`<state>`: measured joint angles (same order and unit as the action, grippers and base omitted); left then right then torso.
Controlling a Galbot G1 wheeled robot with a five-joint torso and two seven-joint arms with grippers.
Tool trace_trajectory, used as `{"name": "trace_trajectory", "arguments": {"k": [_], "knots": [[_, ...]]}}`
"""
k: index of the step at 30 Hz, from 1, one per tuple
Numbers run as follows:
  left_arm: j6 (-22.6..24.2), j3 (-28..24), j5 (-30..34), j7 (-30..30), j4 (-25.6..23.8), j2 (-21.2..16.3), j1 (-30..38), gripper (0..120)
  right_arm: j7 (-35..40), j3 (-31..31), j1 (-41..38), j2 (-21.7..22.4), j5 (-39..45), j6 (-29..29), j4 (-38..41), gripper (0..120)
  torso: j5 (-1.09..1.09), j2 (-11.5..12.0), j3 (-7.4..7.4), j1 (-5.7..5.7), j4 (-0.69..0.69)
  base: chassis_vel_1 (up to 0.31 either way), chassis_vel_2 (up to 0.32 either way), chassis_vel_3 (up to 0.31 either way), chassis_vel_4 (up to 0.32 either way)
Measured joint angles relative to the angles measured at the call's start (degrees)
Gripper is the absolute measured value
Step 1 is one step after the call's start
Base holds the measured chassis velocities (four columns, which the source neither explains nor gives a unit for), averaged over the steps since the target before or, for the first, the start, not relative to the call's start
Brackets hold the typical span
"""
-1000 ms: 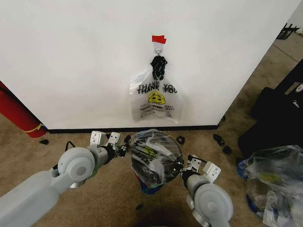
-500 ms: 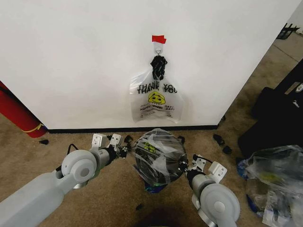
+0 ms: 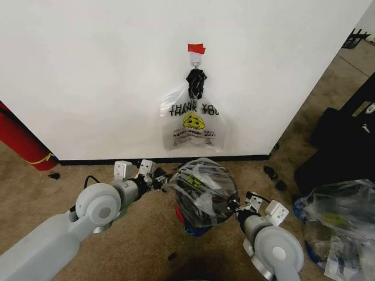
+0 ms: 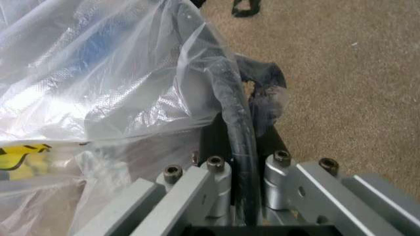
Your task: Pick up the garbage bag from the wall and place it over the trash bin.
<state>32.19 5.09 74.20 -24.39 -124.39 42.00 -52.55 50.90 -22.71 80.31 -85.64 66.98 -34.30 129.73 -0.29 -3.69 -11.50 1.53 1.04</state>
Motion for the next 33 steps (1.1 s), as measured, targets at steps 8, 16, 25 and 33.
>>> {"name": "trace_trajectory", "arguments": {"k": [8,16,25,33], "knots": [[-14.74,8.15,-1.49,1.51,-2.18,6.37,-13.19,88,3.49,-4.61,-1.23,1.67,11.54,-0.06,0.11,1,0.00,0.00,0.00,0.00,-0.01,0.000,0.000,0.000,0.000],[-25.63,12.10,-4.33,5.50,-3.06,13.75,-25.18,100,5.96,-9.17,-5.60,6.50,20.63,-3.00,-2.38,1,0.00,0.01,0.00,0.00,0.00,0.000,0.000,0.000,0.000],[-26.55,8.85,-6.29,7.95,-3.77,22.14,-30.94,100,7.97,-11.24,-9.32,6.54,23.92,-2.81,-3.71,1,0.00,0.01,0.00,0.00,0.00,0.000,0.000,0.000,0.000],[-28.09,6.70,-4.21,16.89,-2.20,23.45,-34.58,100,8.62,-11.60,-10.57,4.56,23.45,-2.24,-4.83,1,-0.01,0.01,0.00,0.00,0.00,0.000,0.000,0.000,0.000]]}}
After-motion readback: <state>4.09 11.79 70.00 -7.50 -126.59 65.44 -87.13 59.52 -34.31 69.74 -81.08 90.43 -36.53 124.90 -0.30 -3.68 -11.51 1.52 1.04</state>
